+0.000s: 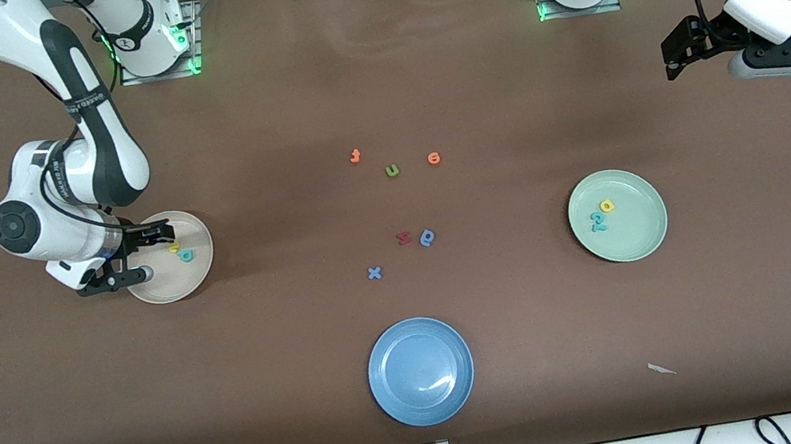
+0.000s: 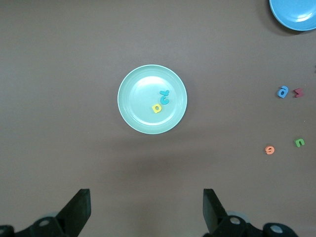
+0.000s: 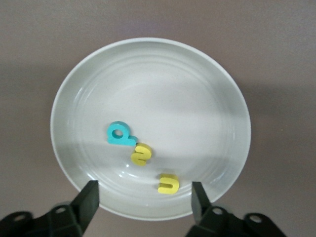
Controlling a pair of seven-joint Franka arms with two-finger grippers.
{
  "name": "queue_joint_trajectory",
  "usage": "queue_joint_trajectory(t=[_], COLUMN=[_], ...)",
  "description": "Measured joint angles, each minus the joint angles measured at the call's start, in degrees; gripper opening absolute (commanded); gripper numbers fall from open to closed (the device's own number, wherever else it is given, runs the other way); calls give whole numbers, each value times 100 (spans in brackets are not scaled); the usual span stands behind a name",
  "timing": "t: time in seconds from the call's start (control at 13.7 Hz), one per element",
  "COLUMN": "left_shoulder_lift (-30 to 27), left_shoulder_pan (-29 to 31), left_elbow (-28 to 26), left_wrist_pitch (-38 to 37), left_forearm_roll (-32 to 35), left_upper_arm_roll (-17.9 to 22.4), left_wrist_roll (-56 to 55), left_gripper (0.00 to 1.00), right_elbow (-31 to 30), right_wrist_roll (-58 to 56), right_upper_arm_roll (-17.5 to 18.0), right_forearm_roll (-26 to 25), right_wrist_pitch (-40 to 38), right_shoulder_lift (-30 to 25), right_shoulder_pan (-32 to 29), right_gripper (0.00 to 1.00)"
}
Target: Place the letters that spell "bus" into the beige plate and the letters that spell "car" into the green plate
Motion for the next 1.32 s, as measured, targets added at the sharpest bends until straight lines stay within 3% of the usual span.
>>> queue_joint_trajectory(t=[0.59,0.66,0.88,1.1,1.32], left_shoulder_lift=[3,3,4,7,11], left_shoulder_pan=[0,0,1,2,1], left_elbow=[0,0,0,5,12], left_wrist_pitch=[0,0,0,0,0], left_forearm_roll=[0,0,0,0,0], left_upper_arm_roll=[0,0,0,1,1], left_wrist_roll=[0,0,0,0,0], left_gripper=[100,100,100,100,100], right_elbow=[772,823,850,858,928], right_wrist_roll=[397,517,1106,1276,1278], right_upper_arm_roll=[-79,107,1263,2253,2522], right_forearm_roll=[-42,-206,-1062,-1443,-1473], right_wrist_pitch=[-979,-1000,-1144,-1710,-2497], right_shoulder_lift=[-88,-152,-616,-1323,-1898], right_shoulder_pan=[2,-124,-1166,-2225,-2574], right_gripper=[100,100,100,100,100])
